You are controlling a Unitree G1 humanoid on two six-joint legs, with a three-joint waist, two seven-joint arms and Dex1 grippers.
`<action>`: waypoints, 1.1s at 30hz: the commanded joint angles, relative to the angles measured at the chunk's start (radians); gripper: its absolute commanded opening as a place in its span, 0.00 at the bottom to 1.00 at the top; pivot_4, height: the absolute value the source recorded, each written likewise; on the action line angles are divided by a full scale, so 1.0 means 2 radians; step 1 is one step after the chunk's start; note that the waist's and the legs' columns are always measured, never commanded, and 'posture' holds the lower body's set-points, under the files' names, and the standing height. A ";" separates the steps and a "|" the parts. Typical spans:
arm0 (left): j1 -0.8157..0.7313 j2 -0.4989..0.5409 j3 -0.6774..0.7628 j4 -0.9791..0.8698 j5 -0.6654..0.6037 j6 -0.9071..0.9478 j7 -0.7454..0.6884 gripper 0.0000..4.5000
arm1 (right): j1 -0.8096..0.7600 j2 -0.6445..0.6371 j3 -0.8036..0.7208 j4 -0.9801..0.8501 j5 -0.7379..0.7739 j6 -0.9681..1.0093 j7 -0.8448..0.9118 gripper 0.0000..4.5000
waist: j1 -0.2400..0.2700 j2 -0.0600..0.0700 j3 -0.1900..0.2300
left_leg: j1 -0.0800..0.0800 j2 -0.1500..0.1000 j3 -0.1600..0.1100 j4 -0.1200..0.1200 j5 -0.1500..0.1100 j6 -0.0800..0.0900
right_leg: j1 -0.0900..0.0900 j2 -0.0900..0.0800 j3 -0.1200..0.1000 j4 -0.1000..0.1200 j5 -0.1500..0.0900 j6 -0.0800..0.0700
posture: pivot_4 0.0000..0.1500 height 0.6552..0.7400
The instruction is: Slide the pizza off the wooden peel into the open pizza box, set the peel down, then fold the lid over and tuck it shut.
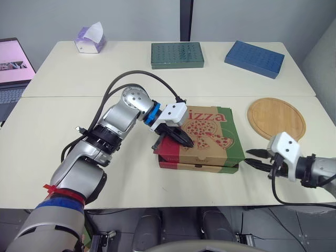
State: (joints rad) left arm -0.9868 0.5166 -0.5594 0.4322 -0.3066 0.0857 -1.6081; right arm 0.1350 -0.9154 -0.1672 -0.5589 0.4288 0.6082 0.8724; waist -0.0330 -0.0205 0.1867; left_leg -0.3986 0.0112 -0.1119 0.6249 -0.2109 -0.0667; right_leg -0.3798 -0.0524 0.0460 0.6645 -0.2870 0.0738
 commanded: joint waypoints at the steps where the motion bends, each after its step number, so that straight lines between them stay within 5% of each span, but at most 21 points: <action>1: 0.007 0.003 -0.004 -0.001 0.016 0.005 -0.003 0.00 | -0.023 0.019 0.007 -0.027 0.036 0.019 -0.004 0.01 | 0.000 0.000 0.000 | 0.000 0.000 0.000 0.000 0.000 0.000 | 0.000 0.000 0.000 0.000 0.000 0.000 | 1.00 1.00; 7: 0.007 0.000 -0.001 -0.002 0.018 0.008 -0.003 0.00 | -0.043 0.045 0.004 -0.026 0.069 0.053 -0.015 0.01 | -0.001 0.000 0.000 | 0.000 0.000 0.000 0.000 0.000 0.000 | 0.000 0.000 0.000 0.000 0.000 0.000 | 1.00 1.00; 21: 0.012 0.002 0.003 -0.005 0.018 0.009 -0.003 0.00 | -0.021 -0.034 -0.072 -0.021 0.043 0.021 0.027 0.01 | -0.001 0.000 0.000 | 0.000 0.000 0.000 0.000 0.000 0.000 | 0.000 0.000 0.000 0.000 0.000 0.000 | 1.00 1.00; 33: -0.005 0.026 0.053 -0.049 -0.015 0.045 -0.003 0.00 | -0.096 0.016 0.061 -0.044 0.036 0.024 -0.002 0.01 | 0.000 0.000 0.000 | -0.001 0.000 0.000 0.000 0.000 0.000 | 0.000 0.000 0.000 0.000 0.000 0.000 | 1.00 1.00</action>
State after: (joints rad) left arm -0.9667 0.5350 -0.5194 0.3877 -0.3017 0.1510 -1.6069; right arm -0.0416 -0.8857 -0.0555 -0.6312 0.5148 0.6742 0.8690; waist -0.0334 -0.0206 0.1872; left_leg -0.3999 0.0116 -0.1123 0.6249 -0.2109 -0.0667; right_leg -0.3811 -0.0520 0.0459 0.6639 -0.2870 0.0739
